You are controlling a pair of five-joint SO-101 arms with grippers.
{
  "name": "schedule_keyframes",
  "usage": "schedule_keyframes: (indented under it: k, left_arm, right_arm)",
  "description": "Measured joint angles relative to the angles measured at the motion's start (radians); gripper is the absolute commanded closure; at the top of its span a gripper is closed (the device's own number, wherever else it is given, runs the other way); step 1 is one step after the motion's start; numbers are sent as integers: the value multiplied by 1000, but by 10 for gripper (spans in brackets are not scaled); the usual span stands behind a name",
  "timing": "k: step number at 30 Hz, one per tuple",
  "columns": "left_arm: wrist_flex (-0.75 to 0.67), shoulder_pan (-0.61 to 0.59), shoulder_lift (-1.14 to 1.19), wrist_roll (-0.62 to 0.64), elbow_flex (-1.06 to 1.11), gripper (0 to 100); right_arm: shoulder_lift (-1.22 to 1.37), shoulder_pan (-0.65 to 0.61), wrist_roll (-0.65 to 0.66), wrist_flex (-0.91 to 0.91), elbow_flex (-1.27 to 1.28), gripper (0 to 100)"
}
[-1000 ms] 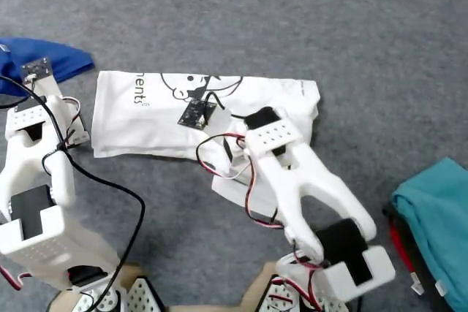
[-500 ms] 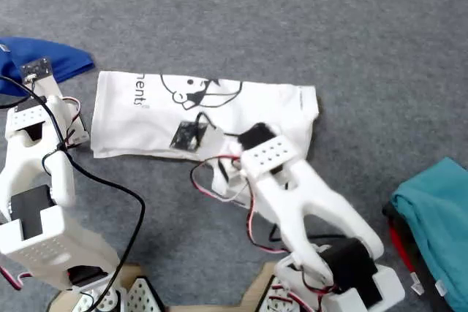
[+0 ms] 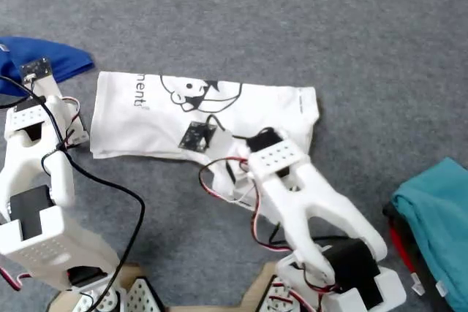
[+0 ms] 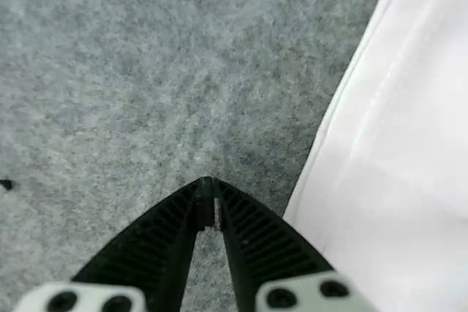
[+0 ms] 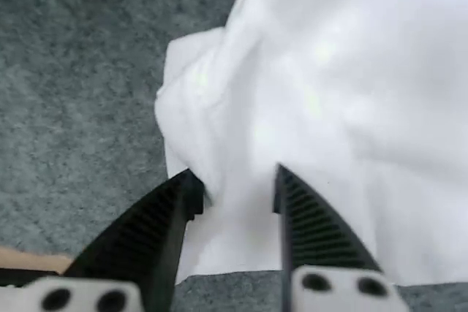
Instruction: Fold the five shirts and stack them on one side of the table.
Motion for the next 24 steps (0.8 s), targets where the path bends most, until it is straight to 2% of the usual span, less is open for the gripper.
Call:
schedule_keyframes:
  k: [8,14,16,19,24]
  left_arm:
    - [26,-48,5,0,-55,980]
    - [160,-74,5,2,-238,980]
    - [216,-72,5,0,-310,980]
    - [276,-25,5,26,-391,980]
    - [293,112,5,98,-419,980]
  right_arm:
    - [-109,-2,31,198,-152,722]
    - [-186,-35,51,348,-299,722]
    - [-187,-12,51,342,-315,769]
    - [-133,89,63,258,-325,979]
    - [80,262,69,91,-407,974]
